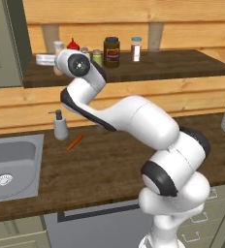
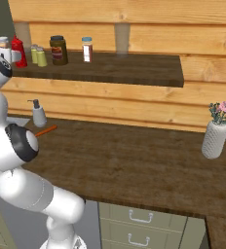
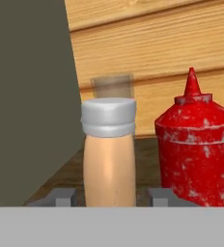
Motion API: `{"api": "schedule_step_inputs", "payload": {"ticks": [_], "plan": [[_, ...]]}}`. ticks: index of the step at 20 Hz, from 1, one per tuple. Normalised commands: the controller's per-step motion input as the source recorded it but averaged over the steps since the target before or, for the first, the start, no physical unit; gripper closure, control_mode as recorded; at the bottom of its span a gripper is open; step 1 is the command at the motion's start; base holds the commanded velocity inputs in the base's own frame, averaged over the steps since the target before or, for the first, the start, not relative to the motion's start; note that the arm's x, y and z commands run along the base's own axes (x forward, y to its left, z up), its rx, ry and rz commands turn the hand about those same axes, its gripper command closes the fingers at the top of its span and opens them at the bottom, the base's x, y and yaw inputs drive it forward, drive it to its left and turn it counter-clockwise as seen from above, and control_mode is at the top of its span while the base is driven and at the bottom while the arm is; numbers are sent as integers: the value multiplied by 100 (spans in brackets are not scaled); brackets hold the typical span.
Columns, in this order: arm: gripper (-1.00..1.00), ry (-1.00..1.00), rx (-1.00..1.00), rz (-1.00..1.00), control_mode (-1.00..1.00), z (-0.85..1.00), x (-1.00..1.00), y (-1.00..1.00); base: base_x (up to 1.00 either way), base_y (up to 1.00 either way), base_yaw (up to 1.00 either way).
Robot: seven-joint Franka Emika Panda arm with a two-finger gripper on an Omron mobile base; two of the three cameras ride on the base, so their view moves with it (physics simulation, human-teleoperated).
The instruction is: Put the shaker and condiment bottle from the counter next to their counterparts in the cabinet.
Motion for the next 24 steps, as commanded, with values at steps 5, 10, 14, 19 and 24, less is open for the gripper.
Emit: {"api": "schedule_step_inputs", "payload": {"ticks": [5, 10, 14, 19, 24], "plan": [[-100, -4, 0, 0, -100, -6, 0, 0, 0, 0, 0], [-100, -7, 0, 0, -100, -1, 0, 0, 0, 0, 0], [-100, -11, 0, 0, -100, 0, -24, 0, 0, 0, 0], [-100, -19, 0, 0, -100, 12, -78, -5, 0, 0, 0], [-100, -15, 0, 0, -100, 25, -100, -30, 0, 0, 0]]}}
